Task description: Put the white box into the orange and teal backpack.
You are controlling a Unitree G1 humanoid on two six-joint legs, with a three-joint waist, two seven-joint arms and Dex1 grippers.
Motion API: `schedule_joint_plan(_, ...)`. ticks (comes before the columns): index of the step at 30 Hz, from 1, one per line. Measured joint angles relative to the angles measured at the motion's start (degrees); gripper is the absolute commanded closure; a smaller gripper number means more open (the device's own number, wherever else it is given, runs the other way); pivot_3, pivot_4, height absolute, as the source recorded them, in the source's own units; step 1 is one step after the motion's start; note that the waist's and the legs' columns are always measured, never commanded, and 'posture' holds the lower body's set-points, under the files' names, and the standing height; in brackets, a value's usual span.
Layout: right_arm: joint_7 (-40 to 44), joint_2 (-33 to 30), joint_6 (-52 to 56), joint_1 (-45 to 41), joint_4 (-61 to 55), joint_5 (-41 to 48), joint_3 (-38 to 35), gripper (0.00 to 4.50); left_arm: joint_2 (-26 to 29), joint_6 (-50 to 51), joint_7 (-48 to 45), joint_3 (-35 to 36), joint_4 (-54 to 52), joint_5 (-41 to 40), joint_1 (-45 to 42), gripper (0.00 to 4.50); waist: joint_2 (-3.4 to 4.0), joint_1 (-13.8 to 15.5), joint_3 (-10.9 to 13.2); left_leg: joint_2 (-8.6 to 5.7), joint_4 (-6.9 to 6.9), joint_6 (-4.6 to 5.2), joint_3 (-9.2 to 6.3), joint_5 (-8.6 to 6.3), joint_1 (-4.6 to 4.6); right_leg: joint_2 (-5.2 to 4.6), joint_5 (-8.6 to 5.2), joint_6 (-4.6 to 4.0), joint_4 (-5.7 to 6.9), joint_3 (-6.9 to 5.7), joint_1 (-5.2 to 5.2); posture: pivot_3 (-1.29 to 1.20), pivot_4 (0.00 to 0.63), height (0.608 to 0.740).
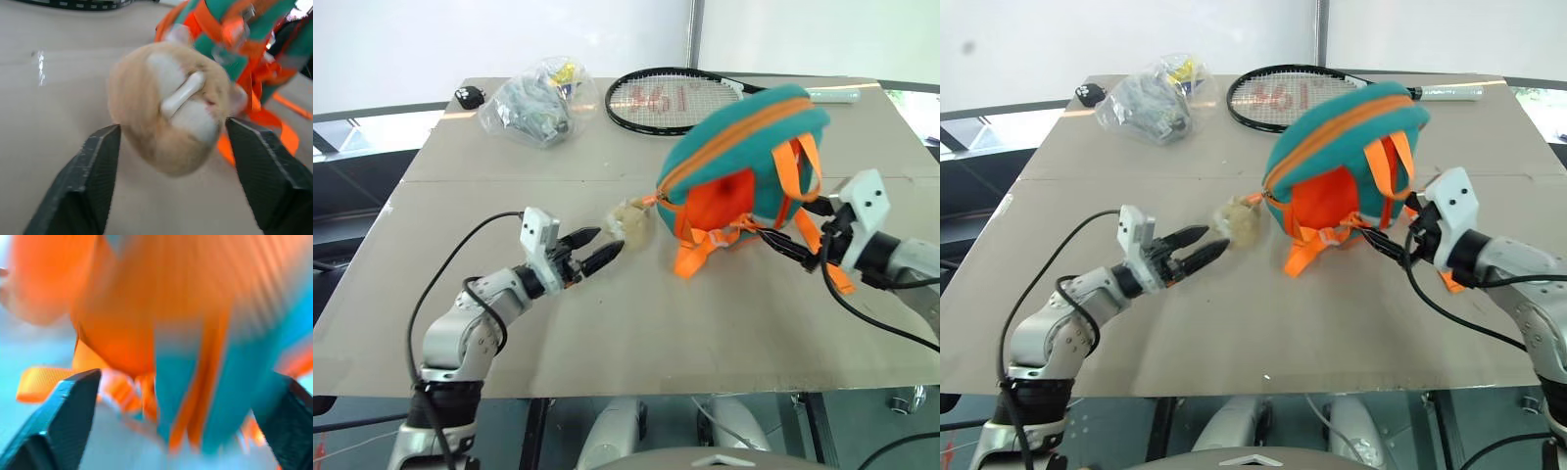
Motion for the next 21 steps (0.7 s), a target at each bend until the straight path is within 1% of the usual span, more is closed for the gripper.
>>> schedule_joint_plan(2,2.04,-0.72,0.32,2.56,-1.10,1.24,-1.67,0.00,1.10,-1.21,-2.35,0.14,-0.86,0.94,1.88,0.17,0.00,0.21,0.00,0.01,0.00,0.00,0.00,0.00,0.00,0.01,0.00,0.00,-0.05,-0.01,0.01,0.00,0.150,0.740)
schedule_joint_plan(4,4.89,-1.53,0.08,8.79,-3.14,2.68,-5.63,0.00,3.79,-3.78,-5.68,0.99,-3.60,2.06,6.79,0.17,0.01,0.43,0.00,0.05,-0.14,0.01,0.01,0.00,0.01,0.02,0.00,0.00,-0.25,0.00,0.05,0.00,0.150,0.740)
schedule_joint_plan(8,7.82,-1.59,-1.77,15.63,-3.20,2.04,-10.51,0.00,4.52,-6.16,-7.46,3.10,-4.52,3.25,10.62,0.17,0.03,1.11,0.02,0.05,-0.17,0.01,0.02,0.00,0.01,0.02,0.00,0.00,-0.29,-0.01,0.05,0.00,0.150,0.740)
schedule_joint_plan(12,10.52,0.30,-7.27,25.61,-3.75,-1.42,-16.15,0.00,5.04,-7.92,-7.54,6.95,-7.07,3.92,14.98,0.17,0.03,1.63,0.02,0.06,-0.16,0.01,0.00,0.00,0.03,0.02,0.00,0.00,-0.30,-0.03,0.10,0.00,0.150,0.740)
schedule_joint_plan(16,12.21,2.14,-11.58,30.60,-2.20,-4.20,-19.97,0.00,5.22,-8.98,-8.04,9.05,-8.61,4.79,20.25,0.17,0.07,1.27,0.04,0.08,-0.16,0.01,0.05,0.00,0.12,0.04,0.00,0.00,-0.30,0.02,0.17,0.00,0.150,0.740)
schedule_joint_plan(21,14.94,2.50,-16.20,32.87,1.83,-7.31,-20.85,0.00,4.52,-9.70,-7.87,9.51,-8.56,5.19,21.88,0.17,0.11,1.27,0.06,0.09,-0.16,0.01,0.04,0.00,0.33,0.05,0.00,0.00,-0.33,0.02,0.38,0.00,0.150,0.740)
